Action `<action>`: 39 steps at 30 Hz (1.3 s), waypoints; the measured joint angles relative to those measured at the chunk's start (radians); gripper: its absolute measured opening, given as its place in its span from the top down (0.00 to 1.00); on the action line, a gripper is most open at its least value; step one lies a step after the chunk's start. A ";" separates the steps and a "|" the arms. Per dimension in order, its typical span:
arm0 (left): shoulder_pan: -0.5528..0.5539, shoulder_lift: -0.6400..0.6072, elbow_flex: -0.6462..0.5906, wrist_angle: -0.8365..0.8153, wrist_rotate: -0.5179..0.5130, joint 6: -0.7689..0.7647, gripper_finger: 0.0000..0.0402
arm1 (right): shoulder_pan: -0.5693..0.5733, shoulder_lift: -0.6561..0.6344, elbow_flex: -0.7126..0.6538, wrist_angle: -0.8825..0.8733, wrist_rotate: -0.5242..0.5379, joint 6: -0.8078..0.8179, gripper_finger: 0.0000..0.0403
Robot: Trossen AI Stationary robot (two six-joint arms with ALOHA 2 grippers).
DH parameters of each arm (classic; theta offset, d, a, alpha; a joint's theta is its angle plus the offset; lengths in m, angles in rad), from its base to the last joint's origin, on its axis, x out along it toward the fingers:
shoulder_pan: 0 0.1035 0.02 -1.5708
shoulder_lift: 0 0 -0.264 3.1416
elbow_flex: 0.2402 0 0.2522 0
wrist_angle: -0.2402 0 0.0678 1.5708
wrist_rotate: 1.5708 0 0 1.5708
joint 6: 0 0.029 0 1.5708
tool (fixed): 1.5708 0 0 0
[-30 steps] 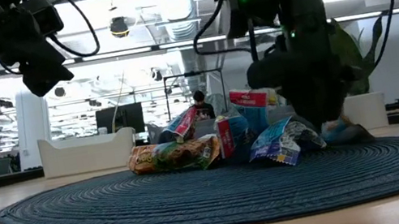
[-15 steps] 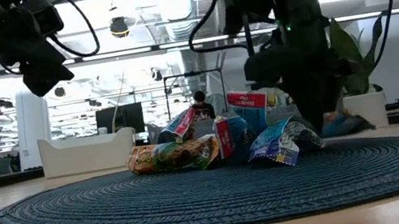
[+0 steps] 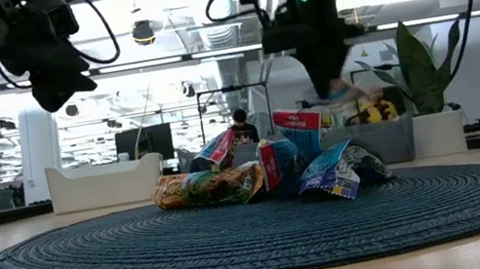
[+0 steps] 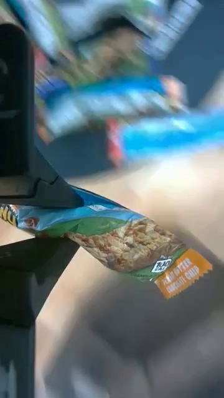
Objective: Pick and place Granola Bars by type
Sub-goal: Put the yellow granola bar into the right black bin
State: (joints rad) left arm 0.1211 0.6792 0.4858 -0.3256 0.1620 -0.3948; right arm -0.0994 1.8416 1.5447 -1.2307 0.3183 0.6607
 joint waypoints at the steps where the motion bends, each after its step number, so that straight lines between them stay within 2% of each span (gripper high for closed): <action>1: 0.000 0.000 0.000 0.004 -0.010 -0.010 0.62 | -0.024 0.000 0.020 -0.016 0.033 -0.023 0.86; 6: 0.000 0.000 0.000 0.005 -0.017 -0.029 0.62 | -0.167 -0.001 0.045 -0.065 0.103 -0.137 0.86; 12: 0.000 0.000 0.000 0.005 -0.036 -0.070 0.62 | -0.318 -0.001 0.015 -0.051 0.105 -0.258 0.86; 15: 0.000 0.000 0.000 0.007 -0.046 -0.074 0.62 | -0.368 -0.015 -0.025 -0.029 0.092 -0.282 0.86; 18: 0.000 0.000 0.000 0.014 -0.054 -0.091 0.62 | -0.404 -0.024 -0.066 0.013 0.030 -0.302 0.86; 28: 0.001 0.000 0.000 0.055 -0.101 -0.100 0.62 | -0.400 -0.029 -0.080 0.073 -0.016 -0.408 0.82; 37: 0.001 0.000 0.000 0.055 -0.117 -0.100 0.62 | -0.393 -0.029 -0.079 0.074 -0.089 -0.410 0.59; 39: 0.001 0.000 0.000 0.055 -0.118 -0.100 0.62 | -0.382 -0.029 -0.079 0.082 -0.136 -0.436 0.55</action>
State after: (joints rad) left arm 0.1219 0.6792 0.4854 -0.2707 0.0444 -0.4948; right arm -0.4817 1.8125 1.4658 -1.1483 0.1819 0.2243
